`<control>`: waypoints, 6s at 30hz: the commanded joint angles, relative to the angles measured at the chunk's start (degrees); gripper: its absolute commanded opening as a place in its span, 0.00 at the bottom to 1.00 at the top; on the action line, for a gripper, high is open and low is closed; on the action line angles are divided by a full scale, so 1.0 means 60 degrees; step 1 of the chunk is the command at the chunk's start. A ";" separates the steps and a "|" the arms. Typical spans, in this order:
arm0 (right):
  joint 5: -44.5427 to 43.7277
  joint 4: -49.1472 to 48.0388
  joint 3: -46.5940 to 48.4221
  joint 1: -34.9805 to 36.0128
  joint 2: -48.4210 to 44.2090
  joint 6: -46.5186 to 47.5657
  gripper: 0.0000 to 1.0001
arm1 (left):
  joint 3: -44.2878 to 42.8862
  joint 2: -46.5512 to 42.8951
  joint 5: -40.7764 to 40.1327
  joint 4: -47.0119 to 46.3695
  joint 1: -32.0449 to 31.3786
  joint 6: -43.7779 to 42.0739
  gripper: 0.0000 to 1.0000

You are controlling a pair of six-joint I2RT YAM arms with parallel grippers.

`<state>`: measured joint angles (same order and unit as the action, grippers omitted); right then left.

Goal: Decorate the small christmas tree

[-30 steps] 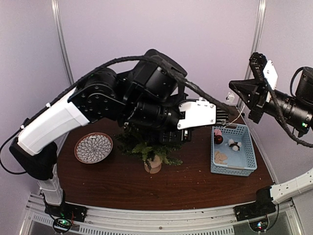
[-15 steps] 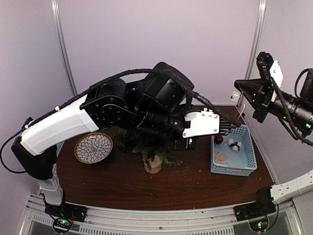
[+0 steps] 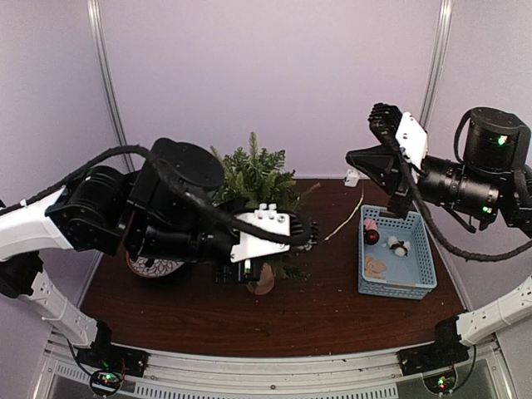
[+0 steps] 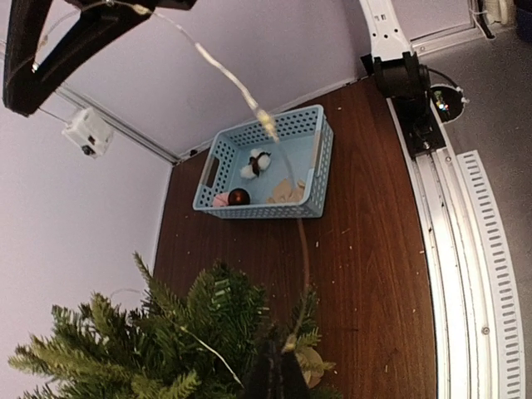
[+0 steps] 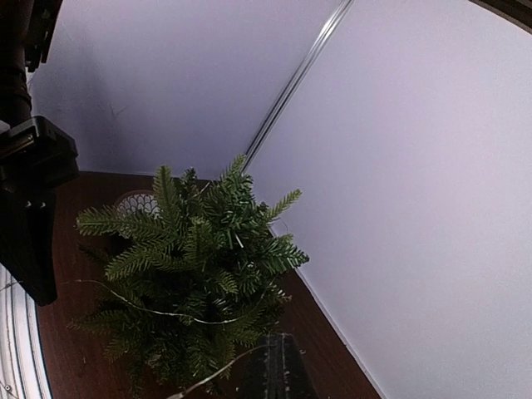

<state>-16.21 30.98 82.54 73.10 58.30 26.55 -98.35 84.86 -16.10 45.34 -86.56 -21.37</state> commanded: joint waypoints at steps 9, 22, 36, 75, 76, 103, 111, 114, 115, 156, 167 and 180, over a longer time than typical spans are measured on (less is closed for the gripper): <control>0.1513 -0.0518 0.1554 -0.0033 0.1424 0.1640 0.00 | 0.2654 -0.1461 -0.1746 -0.2031 -0.0252 0.0679 0.22; 0.3454 -0.1570 0.1209 -0.0040 0.1704 0.2225 0.00 | 0.2697 -0.3715 -0.2483 -0.1371 -0.0851 0.2176 0.56; 0.4767 -0.1894 0.1217 -0.0033 0.2022 0.1130 0.00 | 0.1077 -0.1643 -0.3390 -0.3196 -0.0800 -0.1083 0.51; 0.4693 -0.2411 0.1023 -0.0040 0.2199 0.0527 0.00 | 0.1579 -0.1406 -0.0978 -0.4972 0.0419 0.1310 0.30; 0.4693 -0.2397 0.1025 -0.0040 0.2197 0.0527 0.00 | 0.1601 -0.1422 -0.0996 -0.4985 0.0428 0.1326 0.28; 0.3208 -0.2061 0.0521 -0.0047 0.1890 0.0495 0.95 | 0.3170 -0.3988 -0.5176 -0.3494 0.0609 0.2855 0.00; 0.2555 -0.2112 0.0702 -0.0225 0.1811 0.0302 0.99 | 0.3010 -0.4062 -0.6245 -0.0610 0.2078 0.4840 0.00; 0.2401 -0.2040 0.0738 -0.0373 0.1734 0.0092 1.00 | 0.3026 -0.3982 -0.6141 0.0524 0.2895 0.5805 0.00; 0.2356 -0.2030 0.0711 -0.0400 0.1701 0.0033 0.99 | 0.3082 -0.3983 -0.5986 0.0658 0.3226 0.5932 0.00; 0.2463 -0.0104 0.0924 -0.0652 0.1549 -0.0900 0.66 | 0.6493 -0.3089 -0.2174 0.2377 0.6365 0.7506 0.00; 0.2300 -0.0134 0.0830 -0.0663 0.1474 -0.0912 0.65 | 0.5897 -0.1999 -0.1158 0.0870 0.8244 0.5960 0.00; 0.1779 -0.0011 0.0719 -0.0661 0.1228 -0.0936 0.65 | 0.3184 0.0480 0.0336 -0.1177 0.9298 0.3817 0.00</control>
<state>-3.20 30.59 86.85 69.38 67.42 22.02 -74.54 85.73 -18.37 45.52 -31.42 7.51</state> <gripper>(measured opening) 0.649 0.100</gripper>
